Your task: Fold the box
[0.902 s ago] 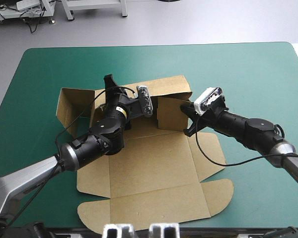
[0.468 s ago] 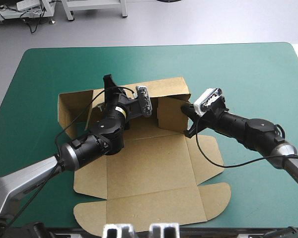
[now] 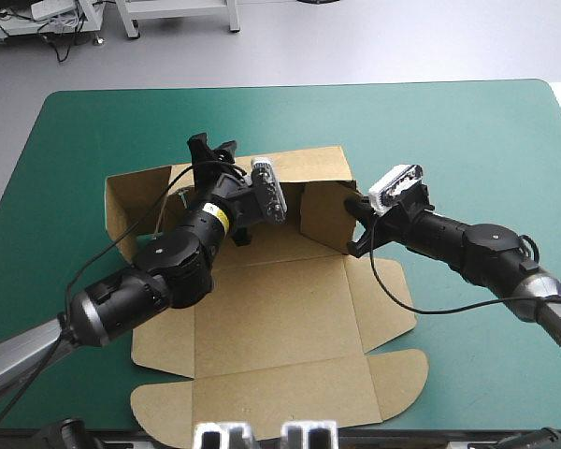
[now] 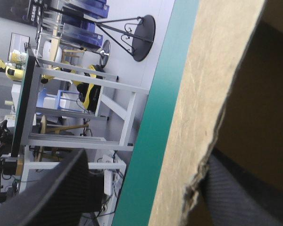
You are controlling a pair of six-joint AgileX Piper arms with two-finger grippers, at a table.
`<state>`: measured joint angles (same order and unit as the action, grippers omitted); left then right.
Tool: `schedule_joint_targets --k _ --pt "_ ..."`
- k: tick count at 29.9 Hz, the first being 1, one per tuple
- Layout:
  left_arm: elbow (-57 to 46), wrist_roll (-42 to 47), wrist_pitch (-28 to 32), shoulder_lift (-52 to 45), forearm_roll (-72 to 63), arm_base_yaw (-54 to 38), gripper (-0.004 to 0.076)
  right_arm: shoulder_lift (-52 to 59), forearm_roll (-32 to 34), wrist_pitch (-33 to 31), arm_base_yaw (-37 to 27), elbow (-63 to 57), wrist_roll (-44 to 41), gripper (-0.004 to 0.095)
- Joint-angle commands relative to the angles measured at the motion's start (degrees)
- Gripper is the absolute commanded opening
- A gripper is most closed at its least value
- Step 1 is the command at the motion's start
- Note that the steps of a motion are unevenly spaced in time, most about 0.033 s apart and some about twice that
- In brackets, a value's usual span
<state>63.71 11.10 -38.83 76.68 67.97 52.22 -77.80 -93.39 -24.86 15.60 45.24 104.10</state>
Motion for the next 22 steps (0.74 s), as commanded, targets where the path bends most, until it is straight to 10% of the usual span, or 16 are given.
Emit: schedule_joint_targets --k 1,7,13,22 --pt "1.56 0.25 1.04 -5.26 1.06 2.27 0.0485 2.57 -0.33 1.29 0.18 1.5 -0.66 -0.0024" --pt "1.56 0.68 -2.49 -8.42 -2.75 2.57 0.0377 6.66 1.79 3.34 0.18 1.5 -3.04 -0.0025" --pt "1.56 3.5 -9.6 -8.59 -2.88 2.48 0.0008 9.56 16.93 5.08 0.18 1.5 -17.16 -0.0024" --pt "1.64 8.12 -14.08 -11.45 -3.42 2.45 0.0013 10.28 38.52 -4.67 -6.37 1.6 -39.26 -0.0025"
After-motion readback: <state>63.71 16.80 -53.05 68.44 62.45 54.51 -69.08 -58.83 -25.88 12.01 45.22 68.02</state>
